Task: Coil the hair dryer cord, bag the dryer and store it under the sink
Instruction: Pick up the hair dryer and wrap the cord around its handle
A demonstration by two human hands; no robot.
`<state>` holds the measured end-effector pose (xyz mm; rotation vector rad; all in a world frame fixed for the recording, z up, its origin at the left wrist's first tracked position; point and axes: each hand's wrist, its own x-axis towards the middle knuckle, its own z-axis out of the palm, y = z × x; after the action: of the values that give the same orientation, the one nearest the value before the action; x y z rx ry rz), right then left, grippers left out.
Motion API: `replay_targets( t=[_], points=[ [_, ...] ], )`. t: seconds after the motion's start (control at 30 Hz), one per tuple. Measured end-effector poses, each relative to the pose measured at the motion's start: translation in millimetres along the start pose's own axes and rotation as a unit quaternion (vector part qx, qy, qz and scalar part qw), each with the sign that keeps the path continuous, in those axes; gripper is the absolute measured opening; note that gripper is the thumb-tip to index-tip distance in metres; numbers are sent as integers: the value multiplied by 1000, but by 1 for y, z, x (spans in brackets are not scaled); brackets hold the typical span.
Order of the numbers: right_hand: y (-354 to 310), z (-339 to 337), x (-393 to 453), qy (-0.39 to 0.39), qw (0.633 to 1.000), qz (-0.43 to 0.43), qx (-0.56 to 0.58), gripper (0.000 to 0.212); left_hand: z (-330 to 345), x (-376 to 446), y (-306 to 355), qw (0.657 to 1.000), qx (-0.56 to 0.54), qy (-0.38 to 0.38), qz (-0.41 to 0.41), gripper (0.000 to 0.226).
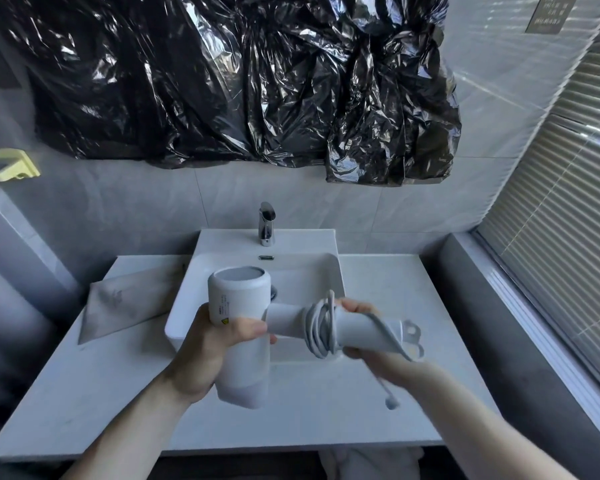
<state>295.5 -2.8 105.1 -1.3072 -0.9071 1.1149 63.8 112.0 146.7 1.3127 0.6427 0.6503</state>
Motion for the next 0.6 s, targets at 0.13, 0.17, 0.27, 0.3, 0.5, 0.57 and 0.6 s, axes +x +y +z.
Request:
replay_targets(
  t=[0.13, 0.17, 0.27, 0.3, 0.5, 0.57, 0.6],
  points=[
    [22, 41, -11, -21, 998, 54, 11, 32, 3, 7, -3, 996, -56, 60, -25, 49],
    [23, 49, -14, -30, 998, 57, 1, 40, 3, 9, -2, 995, -57, 79, -25, 56],
    [23, 57, -25, -15, 997, 63, -40, 41, 3, 16, 2, 990, -36, 134, 4, 51],
    [23, 57, -30, -15, 996, 63, -57, 42, 2, 18, 2, 988, -22, 152, 11, 45],
    [-12, 53, -53, -39, 970, 29, -237, 35, -5, 20, -7, 973, 109, 200, 26, 28],
    [-26, 53, -59, -56, 961, 10, -270, 32, -2, 20, -10, 968, 150, 199, 32, 13],
    [-34, 52, -62, -62, 958, 4, -280, 32, -1, 20, -11, 964, 176, 197, 41, 11]
  ],
)
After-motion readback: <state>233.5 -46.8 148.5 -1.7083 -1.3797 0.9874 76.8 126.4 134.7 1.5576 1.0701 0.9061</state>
